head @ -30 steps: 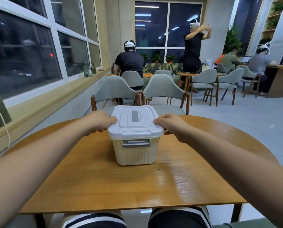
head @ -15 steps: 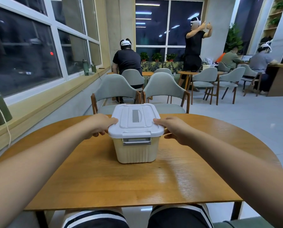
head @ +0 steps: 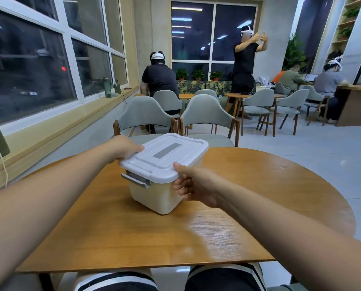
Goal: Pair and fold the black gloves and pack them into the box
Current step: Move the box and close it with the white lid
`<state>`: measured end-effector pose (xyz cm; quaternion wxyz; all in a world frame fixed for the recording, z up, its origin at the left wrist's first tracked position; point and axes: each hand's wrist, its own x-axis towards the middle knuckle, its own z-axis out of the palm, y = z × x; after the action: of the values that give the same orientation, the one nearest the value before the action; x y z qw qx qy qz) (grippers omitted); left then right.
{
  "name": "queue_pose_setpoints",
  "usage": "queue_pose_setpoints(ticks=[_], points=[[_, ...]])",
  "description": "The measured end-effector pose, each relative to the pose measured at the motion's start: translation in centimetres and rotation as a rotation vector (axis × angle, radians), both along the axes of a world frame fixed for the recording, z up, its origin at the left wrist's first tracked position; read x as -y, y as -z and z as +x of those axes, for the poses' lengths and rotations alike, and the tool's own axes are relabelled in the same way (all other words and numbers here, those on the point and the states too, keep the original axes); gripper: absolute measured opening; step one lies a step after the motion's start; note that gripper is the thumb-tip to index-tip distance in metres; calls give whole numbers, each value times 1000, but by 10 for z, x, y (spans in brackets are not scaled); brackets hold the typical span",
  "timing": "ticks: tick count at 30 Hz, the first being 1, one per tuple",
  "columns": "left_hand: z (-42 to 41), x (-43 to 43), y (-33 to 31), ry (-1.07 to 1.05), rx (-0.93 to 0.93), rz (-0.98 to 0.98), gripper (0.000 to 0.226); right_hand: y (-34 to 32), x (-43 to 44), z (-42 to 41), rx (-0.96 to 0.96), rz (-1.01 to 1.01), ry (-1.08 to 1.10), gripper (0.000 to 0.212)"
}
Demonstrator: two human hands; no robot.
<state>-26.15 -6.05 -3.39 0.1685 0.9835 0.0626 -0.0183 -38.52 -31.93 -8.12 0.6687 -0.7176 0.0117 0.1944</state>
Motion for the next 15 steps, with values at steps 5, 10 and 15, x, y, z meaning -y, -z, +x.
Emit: queue_pose_setpoints(ticks=[5, 10, 15], points=[[19, 10, -4, 34, 33, 34, 63, -2, -32, -15, -70, 42, -100, 59], [16, 28, -8, 76, 108, 19, 48, 0, -59, -25, -43, 83, -90, 68], [11, 35, -4, 71, 201, -128, 28, 0, -72, -29, -51, 105, -81, 76]])
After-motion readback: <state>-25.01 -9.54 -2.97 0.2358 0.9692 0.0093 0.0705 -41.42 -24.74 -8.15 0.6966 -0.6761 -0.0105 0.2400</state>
